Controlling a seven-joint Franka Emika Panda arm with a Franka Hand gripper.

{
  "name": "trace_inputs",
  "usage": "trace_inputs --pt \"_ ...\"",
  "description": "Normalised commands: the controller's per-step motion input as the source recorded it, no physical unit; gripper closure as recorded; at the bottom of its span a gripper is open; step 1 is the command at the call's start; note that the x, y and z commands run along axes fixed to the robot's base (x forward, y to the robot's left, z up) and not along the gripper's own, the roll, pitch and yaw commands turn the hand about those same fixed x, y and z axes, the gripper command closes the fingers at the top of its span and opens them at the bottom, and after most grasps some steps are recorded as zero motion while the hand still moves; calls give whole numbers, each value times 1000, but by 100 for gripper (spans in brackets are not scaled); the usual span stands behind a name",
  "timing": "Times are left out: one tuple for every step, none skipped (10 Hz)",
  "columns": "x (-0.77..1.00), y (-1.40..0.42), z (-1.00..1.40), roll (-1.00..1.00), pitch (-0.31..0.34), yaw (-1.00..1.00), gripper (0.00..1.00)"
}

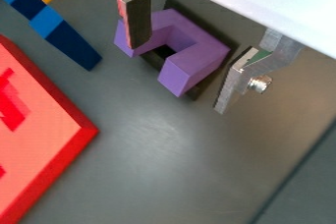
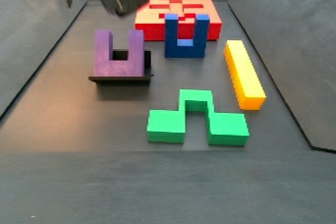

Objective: Pick up the purple object. Move up. Place the purple object on the fixture. Regrasp the purple object. Move to above the board. Insert the purple object.
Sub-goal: Regrasp the purple object.

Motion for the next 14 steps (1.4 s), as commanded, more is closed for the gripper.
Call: trace_inputs --pt "251 -306 206 1000 -177 17 0" --pt "349 -300 89 1000 0 0 0" --pt "351 -269 71 1000 180 0 0" --pt "349 -266 71 1000 191 0 0" --pt "346 -257 71 1000 214 0 0" --pt "483 -180 34 1000 503 0 0" --pt "551 -74 0 894 826 0 0" --pt "523 0 0 869 837 37 0" --pt "511 0 0 871 837 49 0" --pt "531 0 0 760 777 146 0" --pt "849 9 0 731 423 223 0" --pt "871 63 0 797 220 266 0" --pt "829 14 14 897 120 243 0" --pt "774 0 17 943 66 246 0"
